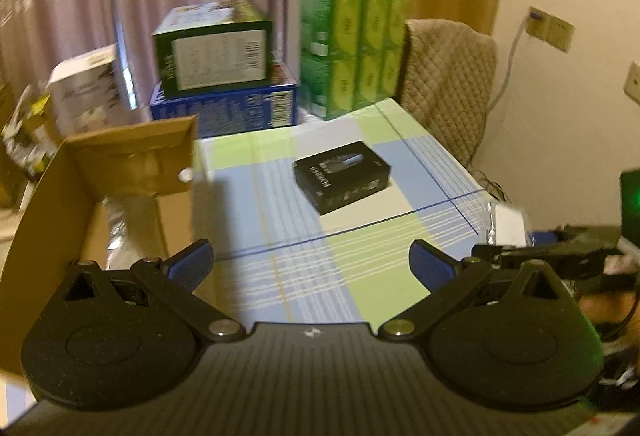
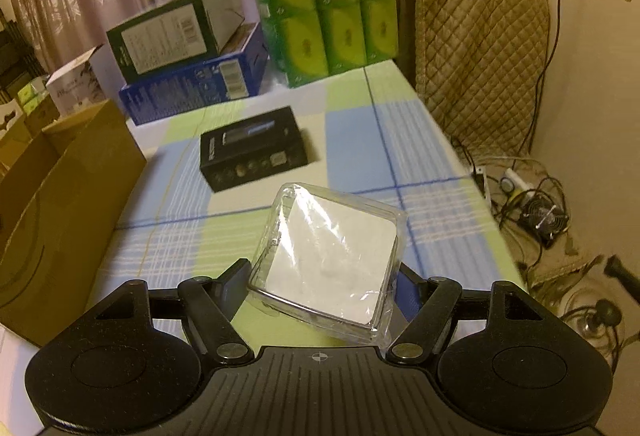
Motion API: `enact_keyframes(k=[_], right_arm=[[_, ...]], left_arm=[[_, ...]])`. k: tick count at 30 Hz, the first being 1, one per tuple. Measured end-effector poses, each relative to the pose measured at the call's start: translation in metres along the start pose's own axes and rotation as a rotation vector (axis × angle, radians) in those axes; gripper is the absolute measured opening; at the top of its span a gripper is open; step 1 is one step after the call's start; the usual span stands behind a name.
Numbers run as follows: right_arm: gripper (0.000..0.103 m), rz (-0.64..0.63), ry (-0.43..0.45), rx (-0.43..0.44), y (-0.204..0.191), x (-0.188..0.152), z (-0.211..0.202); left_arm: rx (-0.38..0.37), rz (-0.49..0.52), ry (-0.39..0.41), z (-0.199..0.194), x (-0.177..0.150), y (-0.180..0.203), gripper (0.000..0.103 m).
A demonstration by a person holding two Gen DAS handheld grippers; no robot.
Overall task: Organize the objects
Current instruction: 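Move the left gripper to the black FLYCO box while the right holds the white box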
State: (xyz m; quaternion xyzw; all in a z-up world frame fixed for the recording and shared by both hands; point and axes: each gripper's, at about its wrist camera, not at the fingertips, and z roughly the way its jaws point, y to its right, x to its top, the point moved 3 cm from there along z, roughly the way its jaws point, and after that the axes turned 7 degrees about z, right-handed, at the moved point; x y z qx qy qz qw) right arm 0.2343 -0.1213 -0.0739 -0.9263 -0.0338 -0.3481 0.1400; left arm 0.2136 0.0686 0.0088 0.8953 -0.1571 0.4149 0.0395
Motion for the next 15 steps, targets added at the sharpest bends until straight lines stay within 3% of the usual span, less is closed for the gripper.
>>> enact_keyframes(k=[15], right_arm=[[0.070,-0.097,-0.031,0.049,0.025,0.046,0.032]], left_arm=[[-0.107,0.267,-0.074,0.119,0.054,0.022,0.102]])
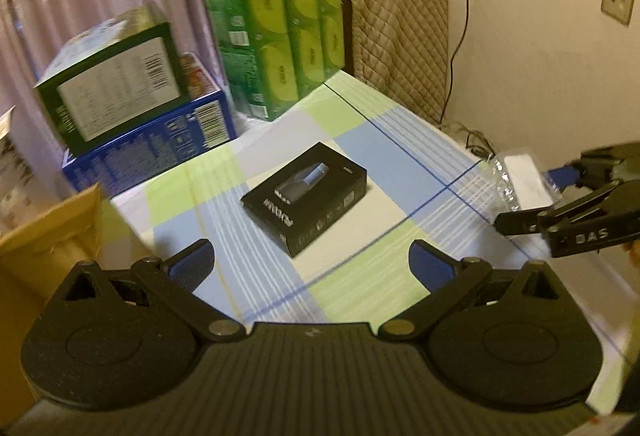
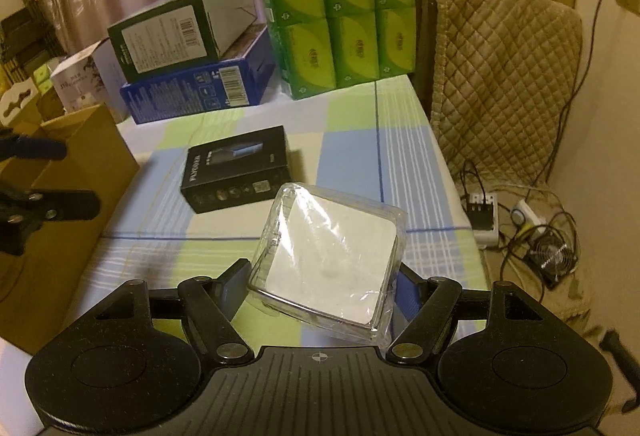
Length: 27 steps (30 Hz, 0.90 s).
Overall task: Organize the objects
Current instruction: 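Move the left gripper to the black FLYCO box while the right holds the white box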
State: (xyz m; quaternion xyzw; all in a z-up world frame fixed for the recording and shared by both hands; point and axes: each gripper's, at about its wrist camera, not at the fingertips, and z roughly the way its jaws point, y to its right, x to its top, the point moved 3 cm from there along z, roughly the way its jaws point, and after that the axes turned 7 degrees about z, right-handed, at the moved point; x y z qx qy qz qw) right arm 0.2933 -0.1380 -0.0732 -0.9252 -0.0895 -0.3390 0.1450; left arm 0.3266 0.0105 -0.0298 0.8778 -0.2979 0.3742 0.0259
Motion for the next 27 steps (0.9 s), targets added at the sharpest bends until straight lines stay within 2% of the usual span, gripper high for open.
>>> enact_keyframes(k=[7,12,17,22,27], right_arm=[[0.070,0.013,0.015,-0.022,0.005,0.012,0.033],[0.070,0.085,0.005,-0.029,0.010,0.007,0.058],[0.070,0.081,-0.011,-0.039,0.013,0.006,0.069],[0.070,0.098,-0.021,-0.046,0.017,0.004,0.075],[0.070,0.099,-0.028,-0.052,0.018,0.003,0.078]], left_arm=[[-0.047,0.108,-0.054,0.072,0.024,-0.015,0.100],[-0.091,0.162,-0.101,0.117,0.026,-0.025,0.098],[-0.134,0.250,-0.153,0.148,0.025,-0.027,0.098],[-0.168,0.255,-0.178,0.173,0.026,-0.031,0.097],[-0.184,0.239,-0.217,0.184,0.027,-0.033,0.090]])
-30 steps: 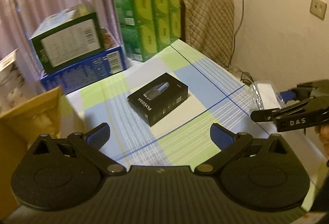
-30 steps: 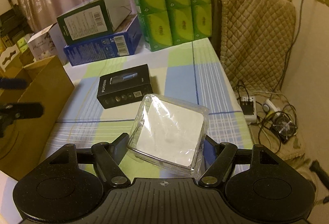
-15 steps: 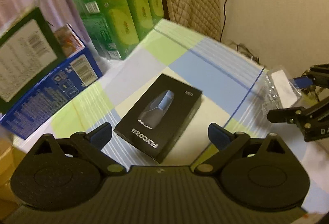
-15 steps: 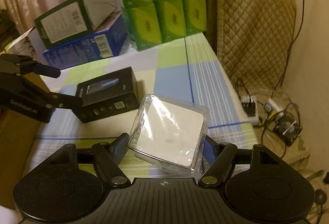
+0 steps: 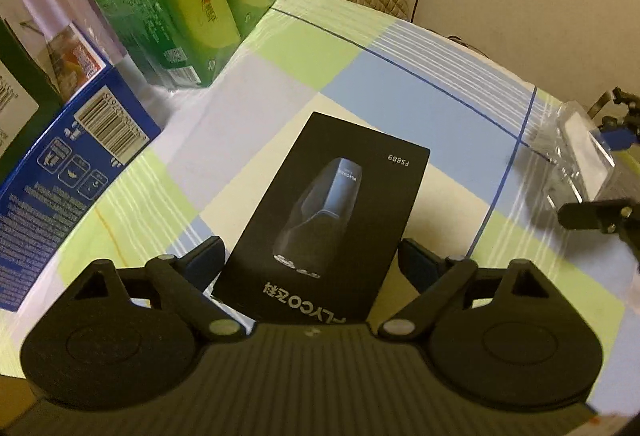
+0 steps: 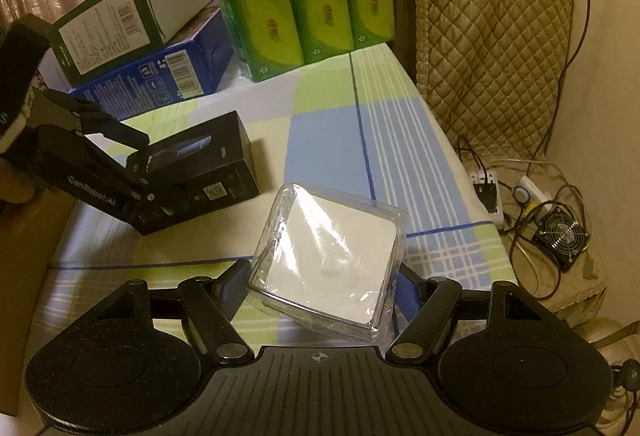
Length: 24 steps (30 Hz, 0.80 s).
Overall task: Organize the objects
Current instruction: 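Move the left gripper to the black FLYCO box while the right holds the white box, then grasp the black FLYCO box with the left gripper and lift it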
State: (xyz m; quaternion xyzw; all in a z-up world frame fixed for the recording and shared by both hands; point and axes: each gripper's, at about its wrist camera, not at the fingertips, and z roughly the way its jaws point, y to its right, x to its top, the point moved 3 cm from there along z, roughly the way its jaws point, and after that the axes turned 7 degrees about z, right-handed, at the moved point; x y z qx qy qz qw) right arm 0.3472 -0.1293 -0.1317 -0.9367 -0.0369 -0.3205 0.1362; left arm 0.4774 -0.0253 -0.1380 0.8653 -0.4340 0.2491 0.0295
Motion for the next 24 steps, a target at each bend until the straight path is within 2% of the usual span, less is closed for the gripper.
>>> enact_keyframes(k=[4,7,10,13,18,24], right_arm=[[0.070,0.003,-0.019,-0.009,0.003,-0.003,0.005],[0.070,0.012,-0.028,-0.001,0.003,-0.005,0.005],[0.070,0.019,-0.036,0.013,0.002,-0.008,0.003],[0.070,0.029,-0.046,0.024,0.003,-0.009,0.002],[0.070,0.032,-0.058,0.020,0.004,-0.011,0.003],[0.070,0.038,-0.061,0.021,0.005,-0.011,0.005]], left_arm=[[-0.020,-0.058,-0.042,-0.010,-0.009,0.013,0.088],[0.001,-0.114,-0.109,-0.021,-0.023,0.037,0.088],[-0.036,-0.153,-0.135,-0.034,-0.038,0.063,0.088],[-0.103,-0.115,-0.137,-0.040,-0.048,0.082,0.088],[-0.117,-0.024,-0.110,-0.036,-0.047,0.092,0.088],[-0.162,-0.012,-0.083,-0.031,-0.042,0.100,0.084]])
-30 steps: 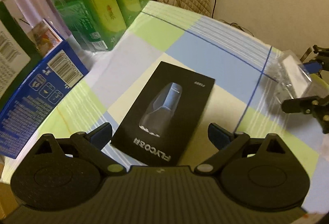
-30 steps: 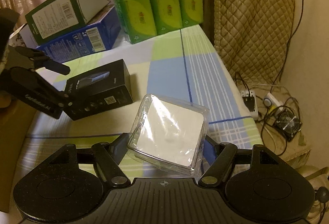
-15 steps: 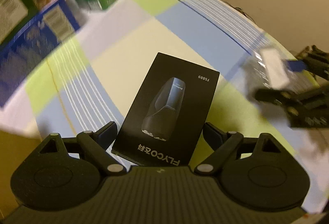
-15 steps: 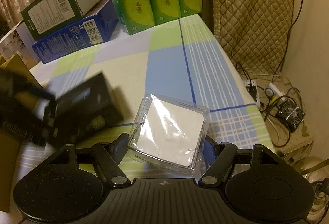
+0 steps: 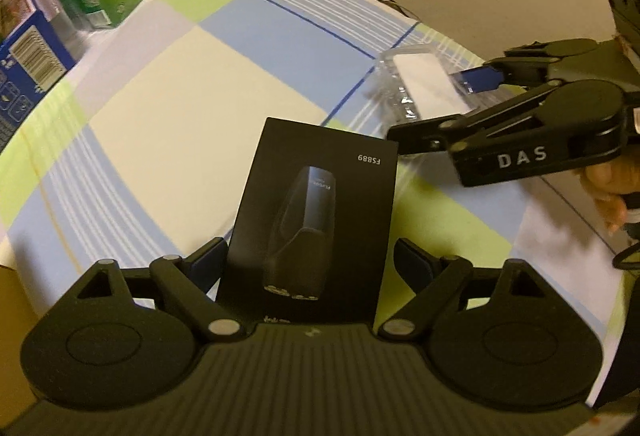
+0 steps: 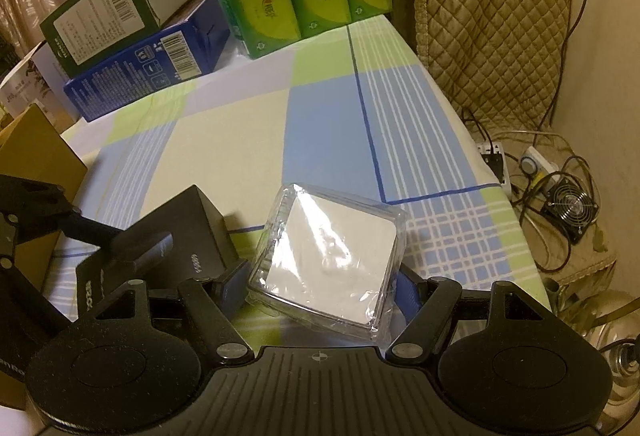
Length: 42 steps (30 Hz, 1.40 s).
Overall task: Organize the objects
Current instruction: 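Grasp the black FLYCO box with the left gripper and lift it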
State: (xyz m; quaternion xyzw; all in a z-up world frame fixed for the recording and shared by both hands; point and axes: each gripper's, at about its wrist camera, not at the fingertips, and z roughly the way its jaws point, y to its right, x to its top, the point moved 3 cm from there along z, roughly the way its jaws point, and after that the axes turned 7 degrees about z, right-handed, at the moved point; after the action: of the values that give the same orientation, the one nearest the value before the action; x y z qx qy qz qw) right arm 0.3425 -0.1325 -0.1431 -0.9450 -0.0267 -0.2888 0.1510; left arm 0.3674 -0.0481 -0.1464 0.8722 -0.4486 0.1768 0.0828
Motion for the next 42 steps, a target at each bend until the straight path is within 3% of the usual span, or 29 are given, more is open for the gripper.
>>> enact_keyframes(k=[1,4,9,14,20,31,42], right_arm=[[0.070,-0.003,0.000,-0.002,0.000,0.000,0.000],[0.070,0.003,-0.006,0.001,0.000,-0.001,0.001],[0.070,-0.001,-0.008,0.035,-0.004,-0.004,0.000],[0.070,-0.026,0.007,0.023,-0.008,-0.012,-0.012],[0.070,-0.011,0.013,0.027,-0.015,-0.035,-0.039],[0.070,-0.009,-0.063,0.022,-0.033,-0.121,-0.082],[0.071,-0.114,-0.086,-0.013,-0.045,-0.151,-0.090]], left_arm=[[0.002,0.003,-0.007,0.001,0.000,0.002,0.079],[-0.001,-0.021,-0.015,0.000,-0.003,0.005,0.078],[0.013,-0.144,-0.001,-0.012,-0.019,0.018,0.078],[0.031,-0.344,0.049,-0.030,-0.049,0.029,0.078],[0.097,-0.502,0.098,-0.058,-0.088,0.049,0.078],[0.167,-0.613,0.107,-0.096,-0.149,0.091,0.078],[0.187,-0.643,0.109,-0.100,-0.171,0.107,0.079]])
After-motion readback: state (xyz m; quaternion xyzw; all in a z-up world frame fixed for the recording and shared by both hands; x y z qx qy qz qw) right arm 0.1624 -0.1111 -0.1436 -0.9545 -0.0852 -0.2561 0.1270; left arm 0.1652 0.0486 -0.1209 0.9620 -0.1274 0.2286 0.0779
